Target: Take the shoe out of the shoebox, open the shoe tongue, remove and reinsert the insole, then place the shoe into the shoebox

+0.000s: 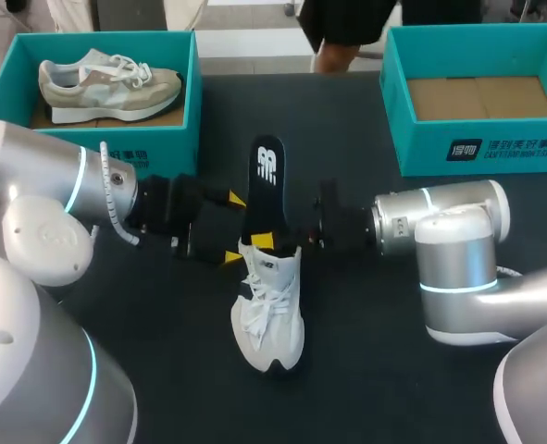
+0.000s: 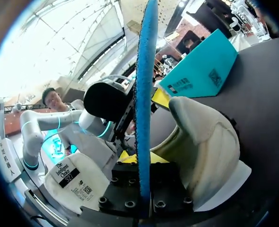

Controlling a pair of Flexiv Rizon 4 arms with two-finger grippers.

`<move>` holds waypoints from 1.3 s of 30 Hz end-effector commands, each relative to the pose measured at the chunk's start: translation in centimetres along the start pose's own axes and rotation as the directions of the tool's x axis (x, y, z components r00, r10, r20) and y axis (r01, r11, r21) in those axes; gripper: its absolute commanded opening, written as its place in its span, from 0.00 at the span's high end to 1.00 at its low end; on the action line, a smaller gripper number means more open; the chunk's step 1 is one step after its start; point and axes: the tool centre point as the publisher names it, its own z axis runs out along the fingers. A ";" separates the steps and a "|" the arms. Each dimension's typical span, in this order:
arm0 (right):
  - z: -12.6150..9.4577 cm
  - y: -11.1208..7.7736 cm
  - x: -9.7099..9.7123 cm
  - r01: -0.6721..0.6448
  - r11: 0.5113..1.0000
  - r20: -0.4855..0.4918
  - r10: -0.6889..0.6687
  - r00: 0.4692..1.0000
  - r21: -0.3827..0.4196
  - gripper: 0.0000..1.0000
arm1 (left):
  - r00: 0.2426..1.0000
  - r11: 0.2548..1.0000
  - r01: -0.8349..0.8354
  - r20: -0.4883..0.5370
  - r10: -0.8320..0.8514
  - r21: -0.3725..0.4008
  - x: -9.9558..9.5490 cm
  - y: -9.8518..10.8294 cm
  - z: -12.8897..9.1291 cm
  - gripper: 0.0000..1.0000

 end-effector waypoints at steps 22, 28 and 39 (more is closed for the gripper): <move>-0.9 3.6 -0.5 0.074 0.995 0.036 -0.076 0.996 0.067 0.74 | 1.000 1.000 0.000 0.000 0.000 -0.004 0.0 0.0 0.1 0.00; -0.7 1.7 -0.9 -0.004 0.997 0.018 0.002 1.000 0.083 1.00 | 1.000 1.000 0.000 0.000 0.000 -0.004 0.0 0.0 0.1 0.00; 0.4 -1.2 0.8 -0.105 0.993 0.022 0.104 0.994 0.058 1.00 | 1.000 1.000 0.000 0.000 0.000 -0.004 0.0 0.0 0.1 0.00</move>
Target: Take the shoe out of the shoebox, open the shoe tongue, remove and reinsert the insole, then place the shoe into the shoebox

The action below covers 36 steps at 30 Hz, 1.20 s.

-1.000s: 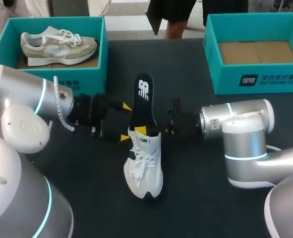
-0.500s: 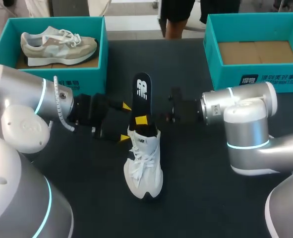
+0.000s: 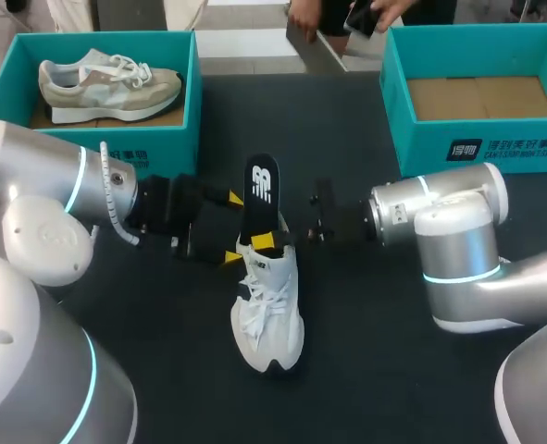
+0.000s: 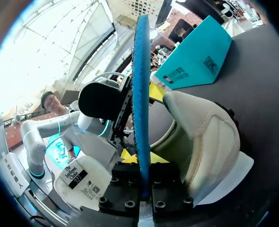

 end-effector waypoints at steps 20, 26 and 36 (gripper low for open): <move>-1.6 3.8 -0.6 0.115 0.993 0.055 -0.117 0.992 0.031 0.89 | 1.000 1.000 0.000 0.000 0.000 -0.004 0.0 -0.1 0.1 0.00; -1.4 2.7 -1.4 0.079 0.996 0.024 -0.080 0.997 0.047 1.00 | 1.000 1.000 0.000 0.000 0.000 -0.004 0.0 -0.1 0.1 0.00; 0.4 -0.7 -0.2 -0.024 0.999 0.015 0.024 1.000 0.029 1.00 | 1.000 1.000 0.000 0.000 0.000 -0.004 0.0 -0.1 0.1 0.00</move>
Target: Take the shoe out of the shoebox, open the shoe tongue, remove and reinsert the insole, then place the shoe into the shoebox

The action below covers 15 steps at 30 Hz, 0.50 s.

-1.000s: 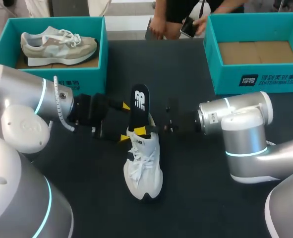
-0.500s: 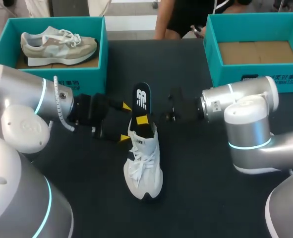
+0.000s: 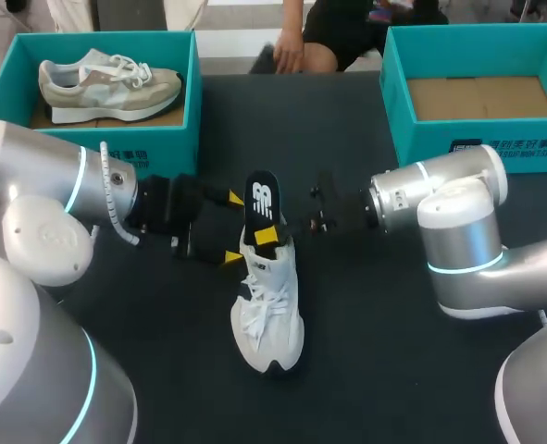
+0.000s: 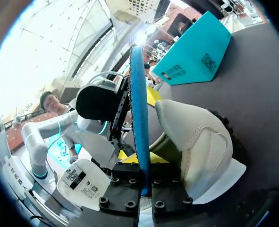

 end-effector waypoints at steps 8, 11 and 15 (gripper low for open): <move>1.0 -0.1 0.8 0.023 0.999 0.049 -0.022 0.999 -0.026 0.82 | 1.000 1.000 0.000 0.000 0.000 -0.004 0.0 0.0 0.1 0.00; 0.5 0.9 1.2 0.048 0.999 0.070 -0.047 0.996 -0.013 0.78 | 1.000 1.000 0.000 0.000 0.000 -0.004 0.0 0.0 0.1 0.00; -0.1 2.2 1.2 0.081 0.997 0.087 -0.081 0.993 0.003 0.78 | 1.000 1.000 0.000 0.000 0.000 -0.004 0.0 0.0 0.1 0.00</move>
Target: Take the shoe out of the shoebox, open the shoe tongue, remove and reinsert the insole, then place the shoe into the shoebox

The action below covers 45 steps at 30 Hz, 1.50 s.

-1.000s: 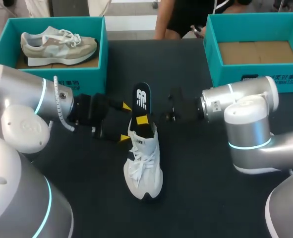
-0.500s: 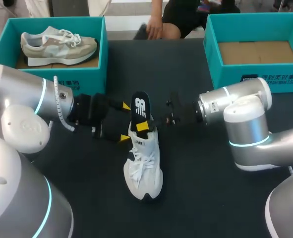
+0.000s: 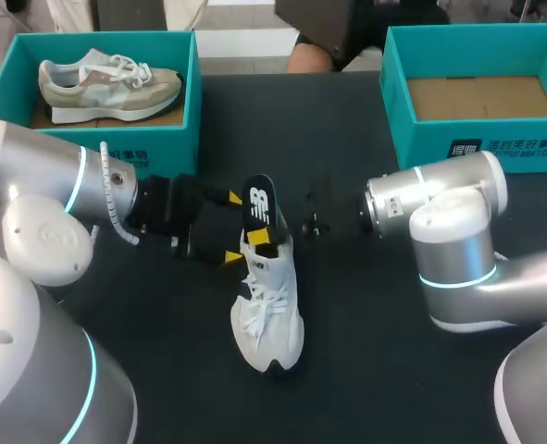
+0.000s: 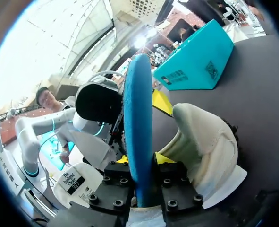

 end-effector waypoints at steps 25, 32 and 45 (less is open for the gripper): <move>0.5 -1.8 0.3 -0.102 0.994 -0.055 0.104 0.993 0.037 1.00 | 1.000 1.000 0.000 0.000 0.000 -0.004 0.0 0.0 0.1 0.00; 0.1 -1.0 0.8 -0.093 0.995 -0.027 0.094 0.995 0.047 0.90 | 1.000 1.000 0.000 0.000 0.000 -0.004 0.0 0.0 0.1 0.00; -1.3 1.8 0.1 -0.007 0.997 0.001 0.007 1.000 0.074 0.82 | 1.000 1.000 0.000 0.000 0.000 -0.004 0.0 0.0 0.1 0.00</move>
